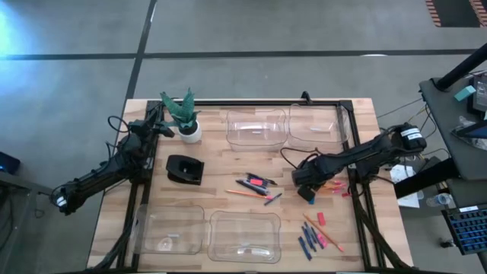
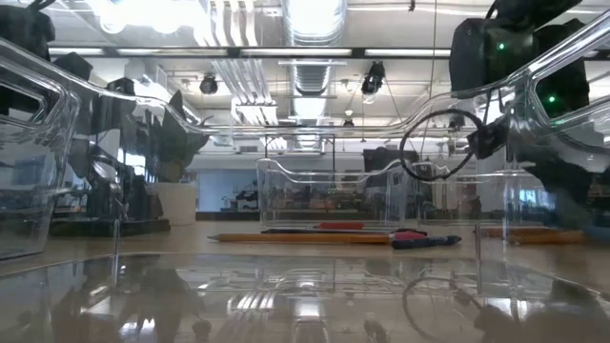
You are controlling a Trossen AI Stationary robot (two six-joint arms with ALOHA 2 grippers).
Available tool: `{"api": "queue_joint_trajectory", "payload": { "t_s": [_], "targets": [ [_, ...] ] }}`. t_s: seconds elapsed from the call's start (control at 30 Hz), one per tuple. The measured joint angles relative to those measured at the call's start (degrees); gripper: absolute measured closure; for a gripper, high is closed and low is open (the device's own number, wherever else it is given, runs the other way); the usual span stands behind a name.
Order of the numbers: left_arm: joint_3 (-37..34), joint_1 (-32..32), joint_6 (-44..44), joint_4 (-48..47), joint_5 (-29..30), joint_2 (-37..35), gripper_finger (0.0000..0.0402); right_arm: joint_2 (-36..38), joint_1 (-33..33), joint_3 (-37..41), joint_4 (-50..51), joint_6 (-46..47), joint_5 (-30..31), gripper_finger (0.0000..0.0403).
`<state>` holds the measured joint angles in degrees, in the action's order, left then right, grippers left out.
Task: Sort crayons/erasers/pens/pencils in bins
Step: Put the blue eraser into the top right transparent bin
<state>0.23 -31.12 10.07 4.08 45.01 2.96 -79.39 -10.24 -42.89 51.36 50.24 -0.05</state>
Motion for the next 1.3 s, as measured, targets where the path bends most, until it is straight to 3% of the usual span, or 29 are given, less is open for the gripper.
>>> {"api": "queue_joint_trajectory", "payload": {
  "t_s": [0.23,0.47,0.7,0.87,1.07,1.3],
  "targets": [
    [0.02,0.01,0.00,0.00,0.00,0.00,0.0277,4.74,0.02,-3.85,0.49,-3.31,2.17,0.0381],
    [0.02,0.00,0.00,0.00,0.02,-0.03,0.0277,7.73,3.05,-11.03,0.64,-11.60,16.60,0.0382],
    [0.01,-0.01,0.00,0.00,0.00,-0.01,0.0277,6.84,16.75,-16.61,1.56,-27.62,18.51,0.0382],
    [0.01,0.00,0.00,0.00,0.00,-0.02,0.0277,6.90,29.47,-17.70,4.49,-32.94,18.26,0.0382],
    [0.00,-0.01,0.00,0.00,0.00,0.00,0.0277,6.99,41.57,-11.16,5.08,-33.70,16.20,0.0383],
    [0.01,0.01,0.00,0.00,0.01,0.00,0.0277,6.99,46.76,-3.98,2.16,-35.45,16.16,0.0383]
  ]
}}
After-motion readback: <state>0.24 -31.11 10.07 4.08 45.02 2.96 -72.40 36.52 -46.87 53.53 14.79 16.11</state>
